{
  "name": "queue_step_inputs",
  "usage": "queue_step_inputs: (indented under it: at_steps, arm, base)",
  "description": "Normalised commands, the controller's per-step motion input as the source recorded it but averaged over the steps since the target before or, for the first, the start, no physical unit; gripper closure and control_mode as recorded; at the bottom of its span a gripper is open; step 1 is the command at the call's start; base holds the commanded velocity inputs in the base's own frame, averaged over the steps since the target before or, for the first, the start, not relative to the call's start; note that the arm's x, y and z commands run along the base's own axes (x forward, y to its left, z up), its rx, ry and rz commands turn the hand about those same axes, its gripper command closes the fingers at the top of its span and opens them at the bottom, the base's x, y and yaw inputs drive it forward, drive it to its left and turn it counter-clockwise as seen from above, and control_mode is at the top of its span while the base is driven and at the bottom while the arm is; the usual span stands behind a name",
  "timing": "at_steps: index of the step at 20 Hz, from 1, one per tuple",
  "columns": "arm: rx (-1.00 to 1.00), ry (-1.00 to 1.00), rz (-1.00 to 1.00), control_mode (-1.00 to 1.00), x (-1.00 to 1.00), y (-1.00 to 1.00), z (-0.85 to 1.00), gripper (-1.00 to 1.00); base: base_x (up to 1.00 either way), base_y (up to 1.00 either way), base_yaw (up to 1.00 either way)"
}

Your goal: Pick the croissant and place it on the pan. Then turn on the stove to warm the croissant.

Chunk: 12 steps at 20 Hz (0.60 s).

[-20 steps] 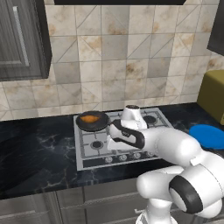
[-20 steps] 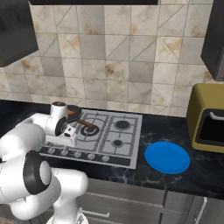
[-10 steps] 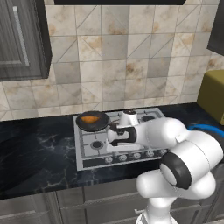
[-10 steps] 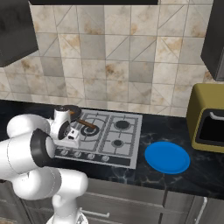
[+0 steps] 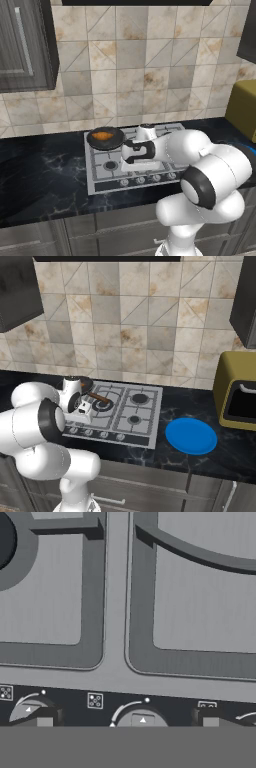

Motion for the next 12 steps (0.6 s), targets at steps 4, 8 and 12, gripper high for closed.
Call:
queue_step_inputs:
  at_steps: [4, 8, 12]
  arm:
    - [0.00, 0.00, 0.00, -1.00, 0.00, 0.00, -0.11, -1.00]
    - [-0.01, 0.00, 0.00, -1.00, 0.00, 0.00, -0.15, -1.00]
    - [0.00, 0.00, 0.00, -1.00, 0.00, -0.03, -0.12, -1.00]
  base:
    - [0.00, 0.00, 0.00]
    - [0.00, 0.00, 0.00]
    - [0.00, 0.00, 0.00]
